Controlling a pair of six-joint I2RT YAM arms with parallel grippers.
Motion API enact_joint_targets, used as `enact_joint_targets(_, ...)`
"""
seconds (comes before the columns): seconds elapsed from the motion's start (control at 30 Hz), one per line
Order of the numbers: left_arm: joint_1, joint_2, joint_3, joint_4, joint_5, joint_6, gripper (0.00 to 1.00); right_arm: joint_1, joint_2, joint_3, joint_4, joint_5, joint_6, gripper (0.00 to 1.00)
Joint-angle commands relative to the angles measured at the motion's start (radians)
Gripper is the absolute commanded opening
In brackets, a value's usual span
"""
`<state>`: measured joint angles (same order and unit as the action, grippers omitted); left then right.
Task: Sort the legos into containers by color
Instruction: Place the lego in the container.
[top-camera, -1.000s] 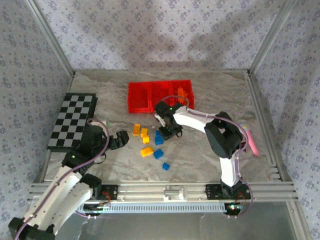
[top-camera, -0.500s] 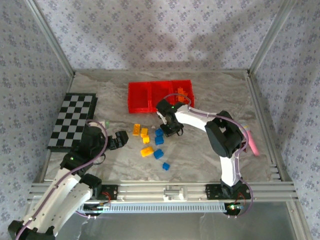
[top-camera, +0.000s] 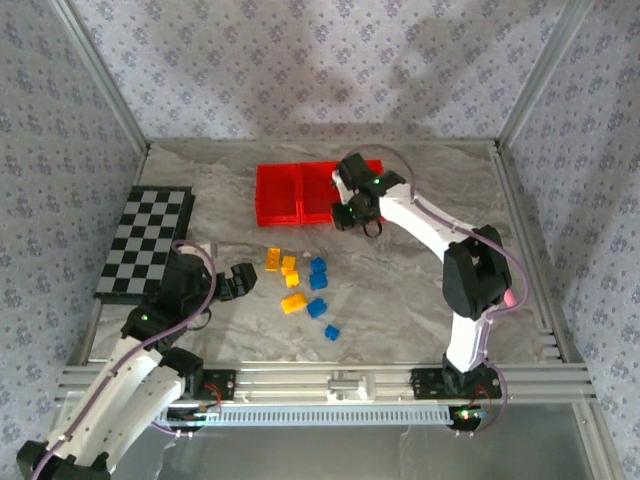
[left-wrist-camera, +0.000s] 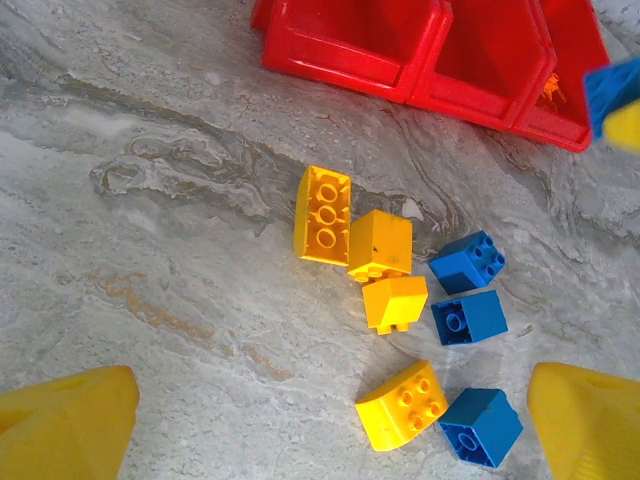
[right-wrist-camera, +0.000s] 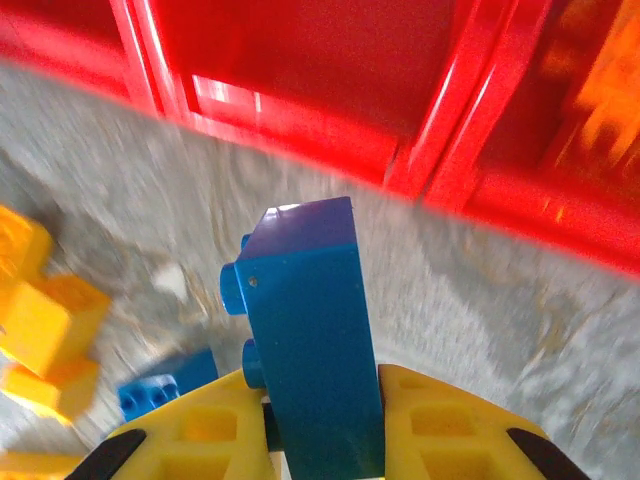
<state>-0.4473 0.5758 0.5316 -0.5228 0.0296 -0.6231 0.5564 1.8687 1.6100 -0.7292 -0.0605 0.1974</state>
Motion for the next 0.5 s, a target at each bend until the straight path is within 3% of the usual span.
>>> enact_joint_targets(0.0, -0.008, -0.017, -0.002, -0.010, -0.008, -0.010, 1.00, -0.023, 0.058, 0.127, -0.022, -0.054, 0.023, 0.20)
enact_joint_targets(0.47, -0.008, -0.073, 0.032, -0.085, -0.025, -0.007, 1.00, -0.077, 0.460, 0.672, -0.154, -0.132, 0.014, 0.20)
